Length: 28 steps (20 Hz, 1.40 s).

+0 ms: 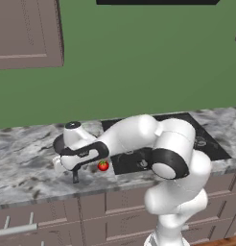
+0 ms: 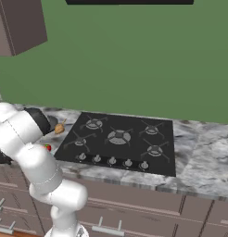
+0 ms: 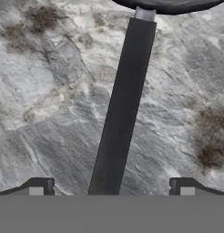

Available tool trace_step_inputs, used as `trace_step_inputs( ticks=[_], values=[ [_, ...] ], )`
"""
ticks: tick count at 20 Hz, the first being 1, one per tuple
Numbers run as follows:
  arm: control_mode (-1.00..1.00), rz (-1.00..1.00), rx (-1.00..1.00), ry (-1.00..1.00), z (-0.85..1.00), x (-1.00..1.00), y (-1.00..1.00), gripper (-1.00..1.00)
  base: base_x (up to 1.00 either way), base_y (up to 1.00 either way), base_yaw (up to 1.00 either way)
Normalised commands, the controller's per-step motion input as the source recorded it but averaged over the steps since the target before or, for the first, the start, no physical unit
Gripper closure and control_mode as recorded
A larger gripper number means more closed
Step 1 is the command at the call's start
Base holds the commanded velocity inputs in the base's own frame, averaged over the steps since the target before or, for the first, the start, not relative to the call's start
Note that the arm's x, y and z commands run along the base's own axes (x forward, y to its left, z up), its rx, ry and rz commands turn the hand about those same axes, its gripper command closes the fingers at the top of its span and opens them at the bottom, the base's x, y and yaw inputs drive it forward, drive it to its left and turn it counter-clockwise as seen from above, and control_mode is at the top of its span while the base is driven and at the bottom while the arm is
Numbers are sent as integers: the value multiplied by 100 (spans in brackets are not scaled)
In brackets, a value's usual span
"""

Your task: Place the pan on the front left burner on the stove. Then place the tomato and the onion in the pan and turn on the front left burner.

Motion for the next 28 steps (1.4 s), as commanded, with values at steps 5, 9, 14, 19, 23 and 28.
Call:
trace_step_inputs(
  ticks=[5, 9, 14, 19, 23, 28],
  values=[
    [-100, 0, 0, 2, -20, 19, 13, -100, 0, 0, 0],
    [-100, 0, 0, 2, -21, 13, 10, -100, 0, 0, 0],
    [-100, -2, 0, 4, -23, 8, 10, -100, 0, 0, 0],
    [-100, -2, 0, 3, -25, 1, 5, -100, 0, 0, 0],
    [-100, -1, 0, 1, -24, 0, 0, 100, 0, 0, 0],
    [-100, 0, 0, 0, -30, -3, -1, 100, 0, 0, 0]
  ],
)
